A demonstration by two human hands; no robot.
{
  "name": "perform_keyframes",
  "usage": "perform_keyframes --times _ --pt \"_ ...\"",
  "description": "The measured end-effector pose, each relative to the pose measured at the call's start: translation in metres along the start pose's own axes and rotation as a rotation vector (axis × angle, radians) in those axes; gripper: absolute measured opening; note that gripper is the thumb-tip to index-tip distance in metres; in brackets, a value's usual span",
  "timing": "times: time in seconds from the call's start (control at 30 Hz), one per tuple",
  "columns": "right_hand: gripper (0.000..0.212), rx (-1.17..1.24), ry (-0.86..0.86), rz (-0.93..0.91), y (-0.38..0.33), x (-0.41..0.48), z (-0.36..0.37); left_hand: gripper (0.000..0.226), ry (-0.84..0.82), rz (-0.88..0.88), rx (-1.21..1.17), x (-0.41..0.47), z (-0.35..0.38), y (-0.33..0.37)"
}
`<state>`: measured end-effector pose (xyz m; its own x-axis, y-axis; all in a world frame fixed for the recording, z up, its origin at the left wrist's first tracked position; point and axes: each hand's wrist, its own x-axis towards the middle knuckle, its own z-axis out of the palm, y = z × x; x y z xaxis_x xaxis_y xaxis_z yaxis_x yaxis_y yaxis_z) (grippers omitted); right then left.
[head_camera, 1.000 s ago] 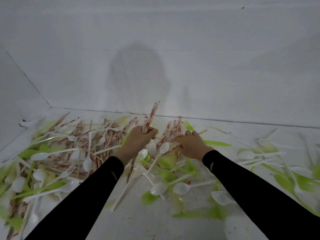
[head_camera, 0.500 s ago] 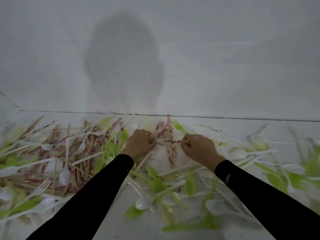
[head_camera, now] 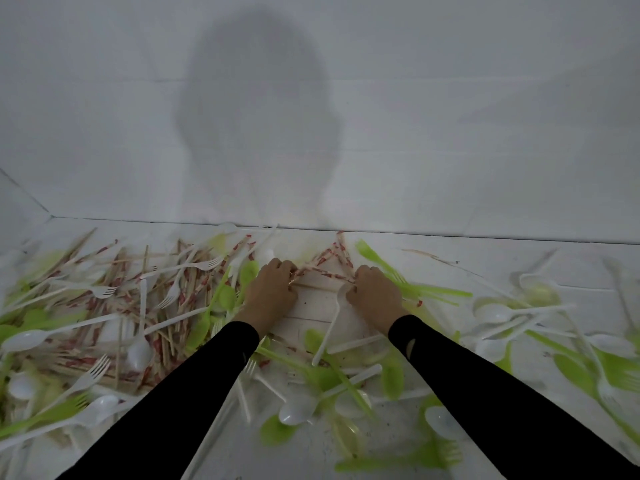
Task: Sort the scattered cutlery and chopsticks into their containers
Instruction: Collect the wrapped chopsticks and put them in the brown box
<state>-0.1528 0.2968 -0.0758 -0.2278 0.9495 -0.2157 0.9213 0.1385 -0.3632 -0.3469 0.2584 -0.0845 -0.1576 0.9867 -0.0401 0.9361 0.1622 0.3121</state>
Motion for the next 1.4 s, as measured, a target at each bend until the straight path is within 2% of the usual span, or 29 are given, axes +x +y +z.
perform_keyframes --times 0.17,0.23,0.33,0.4,0.53,0.67,0.83,0.97,1.07,1.17,1.3,1.4 --pt "0.033 0.017 -0.049 0.031 0.011 -0.001 -0.002 0.03 -0.063 0.161 0.019 0.0 0.005 0.006" --pt "0.027 0.011 -0.043 0.026 0.012 -0.002 -0.002 0.028 -0.108 0.234 0.022 0.002 0.006 0.006" --pt "0.025 -0.048 0.001 0.031 0.018 -0.005 -0.002 0.042 -0.154 0.299 0.001 0.002 0.006 0.004" --pt "0.026 -0.092 0.015 0.045 0.022 -0.006 -0.004 0.05 -0.131 0.298 0.022 0.0 0.005 0.002" --pt "0.02 -0.087 0.033 0.053 0.025 -0.01 -0.006 0.037 -0.067 0.304 0.056 0.0 0.004 -0.002" --pt "0.012 -0.063 0.052 0.04 0.026 -0.013 -0.004 0.032 -0.061 0.28 0.034 0.0 0.005 0.002" --pt "0.012 -0.067 0.022 0.038 0.031 -0.015 -0.006 0.021 -0.064 0.111 0.017 -0.002 0.003 0.005" --pt "0.014 0.007 -0.021 0.078 0.037 -0.013 -0.014 0.02 0.094 -0.048 -0.155 -0.002 -0.003 -0.001" --pt "0.021 0.13 -0.029 0.119 0.041 -0.009 -0.023 0.02 0.137 -0.106 -0.177 0.006 -0.008 -0.008" --pt "0.021 0.172 0.025 0.115 0.039 -0.008 -0.032 0.02 0.118 -0.117 -0.212 0.015 -0.007 -0.012" --pt "0.023 0.132 0.065 0.06 0.033 -0.009 -0.024 0.021 -0.009 -0.124 -0.161 0.021 -0.003 -0.013" --pt "0.029 0.176 0.005 -0.036 0.032 -0.008 -0.015 0.021 -0.045 -0.124 -0.101 0.024 -0.002 -0.009"
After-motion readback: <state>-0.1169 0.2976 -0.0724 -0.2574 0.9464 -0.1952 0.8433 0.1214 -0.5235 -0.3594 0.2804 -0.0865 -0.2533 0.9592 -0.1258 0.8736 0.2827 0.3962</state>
